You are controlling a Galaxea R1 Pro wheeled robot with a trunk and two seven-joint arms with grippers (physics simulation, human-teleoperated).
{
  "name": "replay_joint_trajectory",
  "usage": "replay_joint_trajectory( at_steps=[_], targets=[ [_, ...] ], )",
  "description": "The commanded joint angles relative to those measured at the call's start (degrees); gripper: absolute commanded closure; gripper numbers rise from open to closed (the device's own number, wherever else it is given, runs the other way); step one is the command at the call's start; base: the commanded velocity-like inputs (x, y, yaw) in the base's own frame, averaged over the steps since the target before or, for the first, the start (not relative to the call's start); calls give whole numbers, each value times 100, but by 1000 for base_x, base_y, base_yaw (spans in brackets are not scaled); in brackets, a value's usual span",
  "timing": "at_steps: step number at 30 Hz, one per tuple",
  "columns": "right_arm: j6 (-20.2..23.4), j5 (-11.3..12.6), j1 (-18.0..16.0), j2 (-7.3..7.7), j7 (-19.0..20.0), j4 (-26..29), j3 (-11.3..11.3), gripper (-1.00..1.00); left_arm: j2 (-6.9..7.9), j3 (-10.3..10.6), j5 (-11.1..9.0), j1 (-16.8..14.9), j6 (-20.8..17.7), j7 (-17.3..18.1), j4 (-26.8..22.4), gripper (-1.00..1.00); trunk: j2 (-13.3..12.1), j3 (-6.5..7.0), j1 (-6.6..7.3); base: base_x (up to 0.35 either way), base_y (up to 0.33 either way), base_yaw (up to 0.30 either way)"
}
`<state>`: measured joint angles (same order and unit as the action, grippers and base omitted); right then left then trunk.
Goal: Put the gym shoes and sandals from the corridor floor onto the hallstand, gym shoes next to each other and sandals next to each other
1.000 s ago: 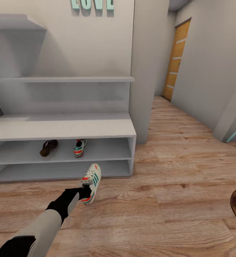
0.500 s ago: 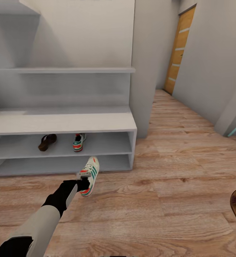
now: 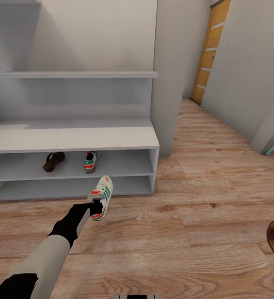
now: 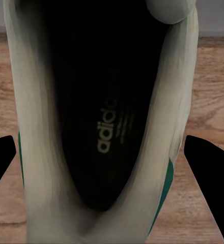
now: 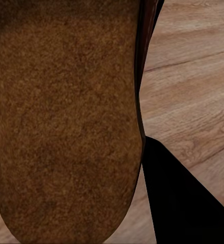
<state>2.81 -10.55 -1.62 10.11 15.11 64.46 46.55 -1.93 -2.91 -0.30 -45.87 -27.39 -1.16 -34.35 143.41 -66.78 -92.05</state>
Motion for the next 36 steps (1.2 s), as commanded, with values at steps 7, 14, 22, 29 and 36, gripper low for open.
replay_joint_trajectory(
  at_steps=[7, 14, 22, 29, 36],
  targets=[
    [19, -34, -5, -31, 44, -3, 17, 100, 2, -21, 4, -18, -25, -30, -86, 100, 2, -6, 1, 0, 0, 0],
    [18, -34, -5, -35, 44, -12, 18, 100, 10, -38, 11, -57, -27, -41, -172, 100, 2, -6, 1, 0, 0, 0],
    [18, -39, -5, -35, 44, -37, 21, 100, 8, -43, 4, -33, -21, -43, -269, 100, 2, -6, 1, 87, 0, 0],
    [25, -43, -5, -35, 44, -49, 12, 100, 39, -59, 12, 17, -21, -85, -467, 100, 2, -6, 1, 312, -34, 0],
    [26, -43, -5, -35, 44, -46, 12, 100, 15, -53, -48, 25, -21, -740, -467, 100, 2, -6, 1, 170, -1, 0]
  ],
)
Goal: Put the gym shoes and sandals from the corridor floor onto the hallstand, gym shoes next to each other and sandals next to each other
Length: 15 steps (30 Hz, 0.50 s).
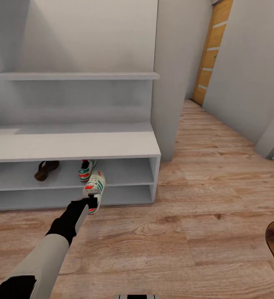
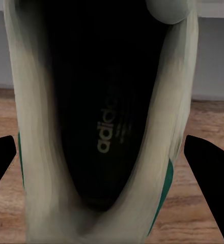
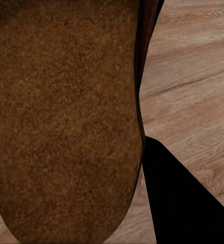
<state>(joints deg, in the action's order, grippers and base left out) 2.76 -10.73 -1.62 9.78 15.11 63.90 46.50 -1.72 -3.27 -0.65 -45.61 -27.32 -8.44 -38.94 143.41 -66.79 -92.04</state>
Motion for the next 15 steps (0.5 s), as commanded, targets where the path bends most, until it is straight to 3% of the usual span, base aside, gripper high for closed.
replay_joint_trajectory(
  at_steps=[1, 7, 15],
  targets=[
    [31, -26, -5, -3, 45, 9, 17, 100, -8, -17, -20, 1, -27, -43, -9, 100, 2, -5, 1, 34, 0, 0],
    [31, -26, -5, -3, 45, 12, 20, 100, -28, -14, -34, 3, -22, -84, -9, 100, 2, -5, 1, 27, 0, 0],
    [31, -26, -5, -3, 45, 13, 25, 100, -33, -22, -40, 0, -19, -71, -9, 100, 2, -5, 1, 269, -58, 0]
  ],
)
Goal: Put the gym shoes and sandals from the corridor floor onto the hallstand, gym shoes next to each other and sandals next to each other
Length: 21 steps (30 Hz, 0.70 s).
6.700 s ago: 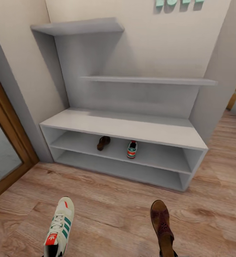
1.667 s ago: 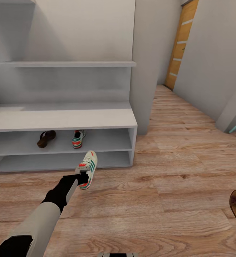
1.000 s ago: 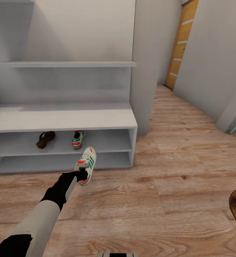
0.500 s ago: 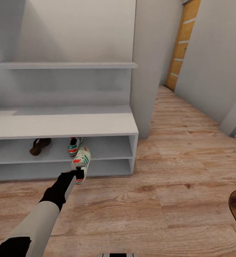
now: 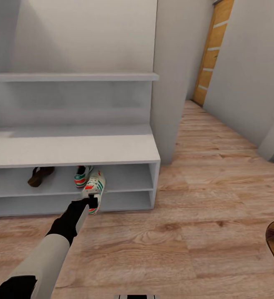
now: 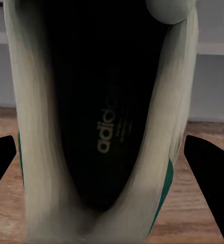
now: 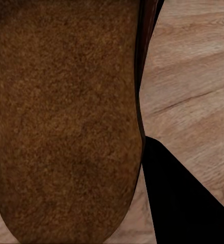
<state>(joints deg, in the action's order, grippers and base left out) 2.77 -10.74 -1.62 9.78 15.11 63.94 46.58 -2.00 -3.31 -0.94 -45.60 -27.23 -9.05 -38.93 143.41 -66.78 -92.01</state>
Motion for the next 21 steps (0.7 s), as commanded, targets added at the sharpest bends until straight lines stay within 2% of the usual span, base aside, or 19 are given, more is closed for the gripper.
replay_joint_trajectory(
  at_steps=[1, 6, 11, 17, 21],
  targets=[
    [31, -25, -5, -3, 44, 10, 17, 100, -1, -18, -11, -2, -28, -11, -9, 100, 2, -5, -2, 327, -35, 0],
    [31, -25, -5, -3, 44, 12, 18, 100, 20, -27, -11, -2, -33, -10, -9, 100, 2, -5, -2, 319, -11, 0],
    [31, -25, -5, -3, 44, 6, 18, 100, 24, -37, -11, -2, -28, -10, -9, 100, 2, -5, -2, 84, -1, 0],
    [31, -25, -5, -3, 44, 10, 18, 100, 24, -46, -11, -2, -28, -16, -9, 100, 2, -5, -2, 252, 0, 0],
    [31, -25, -5, -3, 44, 8, 18, 100, 26, -46, -11, -2, -28, -19, -9, 100, 2, -5, -2, 64, 0, 0]
  ],
)
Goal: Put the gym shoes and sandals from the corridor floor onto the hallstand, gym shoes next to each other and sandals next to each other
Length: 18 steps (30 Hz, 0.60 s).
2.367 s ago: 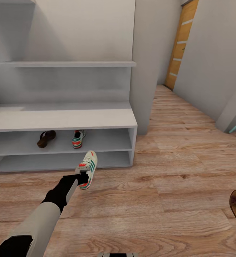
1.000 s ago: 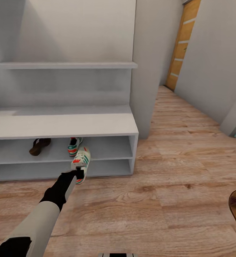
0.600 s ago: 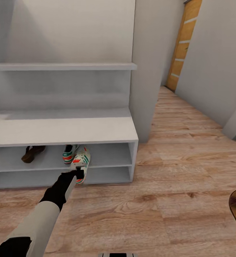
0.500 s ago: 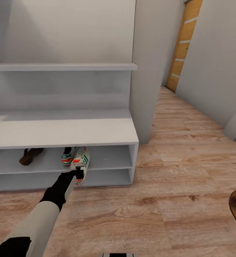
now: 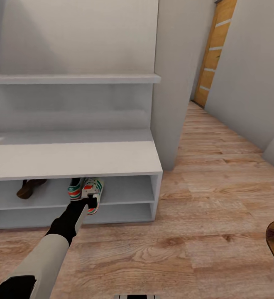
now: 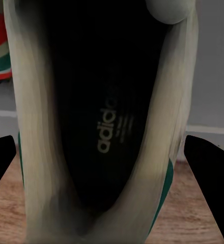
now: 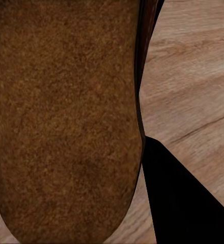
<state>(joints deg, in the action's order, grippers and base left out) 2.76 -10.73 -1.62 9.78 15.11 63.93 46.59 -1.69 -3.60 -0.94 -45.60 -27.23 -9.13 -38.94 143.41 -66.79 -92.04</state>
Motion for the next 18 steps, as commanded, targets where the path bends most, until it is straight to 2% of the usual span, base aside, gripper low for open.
replay_joint_trajectory(
  at_steps=[1, 9, 18],
  targets=[
    [31, -25, -5, -3, 45, 12, 17, 100, -2, -17, -11, -2, -28, -12, -9, 100, 2, -5, 1, 25, 0, 0],
    [31, -25, -5, -3, 45, 6, 17, 100, 2, -18, -11, -2, -28, -19, -3, 100, 2, -5, 1, 196, 0, 0],
    [31, -25, -5, -3, 45, 13, 17, 100, 2, -18, -11, -2, -21, -19, 0, 100, 2, -5, 1, 50, 0, 0]
  ],
)
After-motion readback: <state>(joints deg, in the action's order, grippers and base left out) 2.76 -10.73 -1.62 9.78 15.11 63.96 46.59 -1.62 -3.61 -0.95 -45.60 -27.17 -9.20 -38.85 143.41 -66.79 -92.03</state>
